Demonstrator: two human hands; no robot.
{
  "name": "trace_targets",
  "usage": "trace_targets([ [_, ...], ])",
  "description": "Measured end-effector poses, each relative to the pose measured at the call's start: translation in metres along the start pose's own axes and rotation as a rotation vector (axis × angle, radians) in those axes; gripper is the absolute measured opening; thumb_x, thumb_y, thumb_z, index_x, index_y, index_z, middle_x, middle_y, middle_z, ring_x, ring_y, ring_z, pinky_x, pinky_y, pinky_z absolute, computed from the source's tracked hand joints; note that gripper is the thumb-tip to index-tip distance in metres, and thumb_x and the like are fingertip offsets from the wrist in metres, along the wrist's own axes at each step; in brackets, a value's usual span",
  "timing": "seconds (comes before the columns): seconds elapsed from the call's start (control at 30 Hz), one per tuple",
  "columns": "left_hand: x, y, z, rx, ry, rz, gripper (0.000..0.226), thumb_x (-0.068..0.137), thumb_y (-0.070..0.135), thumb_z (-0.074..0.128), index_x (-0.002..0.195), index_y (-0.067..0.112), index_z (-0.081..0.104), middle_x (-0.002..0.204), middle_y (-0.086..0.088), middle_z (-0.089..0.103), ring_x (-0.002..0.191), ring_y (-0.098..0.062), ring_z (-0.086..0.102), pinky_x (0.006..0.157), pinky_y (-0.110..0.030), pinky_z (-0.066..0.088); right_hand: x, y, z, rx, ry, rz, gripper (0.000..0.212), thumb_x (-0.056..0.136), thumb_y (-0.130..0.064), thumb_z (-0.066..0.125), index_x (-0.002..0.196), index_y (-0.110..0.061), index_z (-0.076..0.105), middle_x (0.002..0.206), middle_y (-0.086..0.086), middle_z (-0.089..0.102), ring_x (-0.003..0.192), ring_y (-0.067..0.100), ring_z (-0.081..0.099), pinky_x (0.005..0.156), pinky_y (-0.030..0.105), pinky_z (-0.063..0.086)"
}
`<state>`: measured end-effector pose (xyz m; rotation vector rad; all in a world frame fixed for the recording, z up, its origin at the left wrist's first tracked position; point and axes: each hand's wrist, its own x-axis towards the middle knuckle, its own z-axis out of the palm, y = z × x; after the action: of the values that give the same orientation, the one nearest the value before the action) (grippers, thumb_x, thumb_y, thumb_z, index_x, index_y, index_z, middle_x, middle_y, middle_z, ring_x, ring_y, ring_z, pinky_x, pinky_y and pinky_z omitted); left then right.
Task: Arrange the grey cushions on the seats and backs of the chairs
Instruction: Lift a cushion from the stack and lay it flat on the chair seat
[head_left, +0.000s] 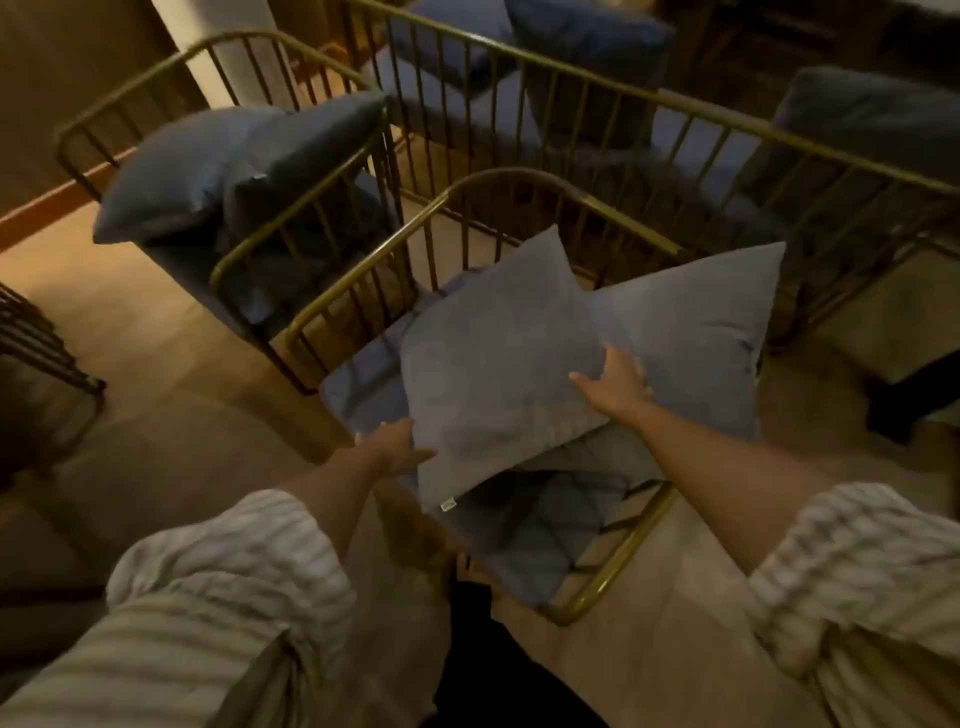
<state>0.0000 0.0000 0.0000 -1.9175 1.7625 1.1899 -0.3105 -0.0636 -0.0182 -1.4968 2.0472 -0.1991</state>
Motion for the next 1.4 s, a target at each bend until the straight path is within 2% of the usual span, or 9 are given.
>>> trace_targets([
  [0.17, 0.068, -0.003, -0.005, -0.253, -0.094, -0.030, 0.064, 0.101, 0.045, 0.045, 0.154, 0.013, 0.028, 0.158, -0.010, 0.033, 0.143, -0.033, 0.035, 0.116, -0.041, 0.028, 0.017, -0.015, 0.005, 0.078, 0.118, 0.177, 0.090, 0.085, -0.072, 0.051, 0.153, -0.018, 0.026, 0.158, 0.011, 0.031, 0.144, 0.036, 0.028, 0.116, 0.056, 0.022],
  [0.27, 0.144, -0.026, 0.016, -0.410, -0.107, -0.074, 0.084, 0.088, 0.070, 0.042, 0.148, 0.011, 0.038, 0.152, -0.012, 0.042, 0.134, -0.034, 0.046, 0.112, -0.047, 0.038, 0.031, -0.012, 0.014, 0.055, 0.198, 0.234, 0.097, 0.079, -0.084, 0.044, 0.149, -0.019, 0.035, 0.155, 0.009, 0.039, 0.141, 0.035, 0.035, 0.114, 0.055, 0.025],
  [0.4, 0.159, 0.001, 0.014, -0.706, 0.016, -0.220, 0.085, 0.092, 0.065, 0.043, 0.151, 0.004, 0.031, 0.155, -0.015, 0.037, 0.140, -0.038, 0.038, 0.117, -0.048, 0.030, 0.051, -0.013, 0.025, 0.005, 0.328, 0.250, 0.097, 0.078, -0.087, 0.036, 0.147, -0.019, 0.041, 0.152, 0.008, 0.045, 0.139, 0.033, 0.041, 0.114, 0.052, 0.029],
  [0.5, 0.173, 0.003, 0.021, -0.938, 0.087, -0.304, 0.104, 0.078, 0.079, 0.046, 0.156, 0.016, 0.019, 0.160, -0.009, 0.030, 0.144, -0.034, 0.032, 0.120, -0.048, 0.024, 0.065, -0.009, 0.029, -0.005, 0.366, 0.255, 0.099, 0.076, -0.090, 0.030, 0.145, -0.020, 0.044, 0.149, 0.007, 0.050, 0.136, 0.032, 0.045, 0.112, 0.050, 0.034],
  [0.67, 0.187, -0.009, 0.028, -1.308, -0.103, -0.536, 0.122, 0.057, 0.096, 0.042, 0.151, 0.020, 0.033, 0.149, -0.008, 0.047, 0.134, -0.035, 0.046, 0.113, -0.049, 0.035, 0.079, -0.002, 0.033, 0.077, 0.391, 0.226, 0.094, 0.075, -0.090, 0.035, 0.138, -0.021, 0.050, 0.140, 0.006, 0.057, 0.128, 0.030, 0.054, 0.105, 0.046, 0.045],
  [0.83, 0.187, -0.021, 0.012, -1.307, 0.004, -0.553, 0.146, 0.031, 0.099, 0.058, 0.150, 0.017, 0.035, 0.147, -0.012, 0.049, 0.129, -0.037, 0.051, 0.113, -0.052, 0.036, 0.081, -0.008, 0.013, 0.282, 0.315, 0.292, 0.079, 0.079, -0.079, 0.053, 0.126, -0.016, 0.058, 0.128, 0.010, 0.063, 0.118, 0.033, 0.059, 0.095, 0.041, 0.047],
  [0.9, 0.174, -0.016, -0.010, -1.247, 0.068, -0.566, 0.134, 0.046, 0.094, 0.060, 0.150, 0.014, 0.035, 0.148, -0.014, 0.047, 0.130, -0.040, 0.049, 0.112, -0.054, 0.037, 0.081, -0.015, 0.003, 0.375, 0.339, 0.288, 0.067, 0.076, -0.080, 0.054, 0.094, -0.016, 0.062, 0.103, 0.009, 0.069, 0.099, 0.031, 0.064, 0.079, 0.038, 0.049],
  [1.0, 0.158, -0.008, -0.041, -1.135, 0.112, -0.543, 0.113, 0.067, 0.086, 0.054, 0.149, 0.010, 0.036, 0.148, -0.015, 0.047, 0.131, -0.041, 0.047, 0.110, -0.053, 0.035, 0.074, -0.027, -0.007, 0.534, 0.391, 0.286, 0.055, 0.079, -0.073, 0.060, 0.070, -0.018, 0.054, 0.078, 0.003, 0.064, 0.078, 0.025, 0.064, 0.067, 0.035, 0.047],
  [1.4, 0.076, 0.030, -0.147, -1.252, 0.474, -0.269, 0.125, 0.050, 0.095, 0.050, 0.142, 0.012, 0.046, 0.136, -0.009, 0.060, 0.119, -0.036, 0.058, 0.104, -0.049, 0.045, 0.026, -0.075, -0.070, 0.862, 0.650, 0.103, 0.043, 0.091, -0.048, 0.061, 0.061, -0.024, 0.044, 0.058, -0.001, 0.043, 0.053, 0.006, 0.040, 0.058, 0.033, 0.038],
])
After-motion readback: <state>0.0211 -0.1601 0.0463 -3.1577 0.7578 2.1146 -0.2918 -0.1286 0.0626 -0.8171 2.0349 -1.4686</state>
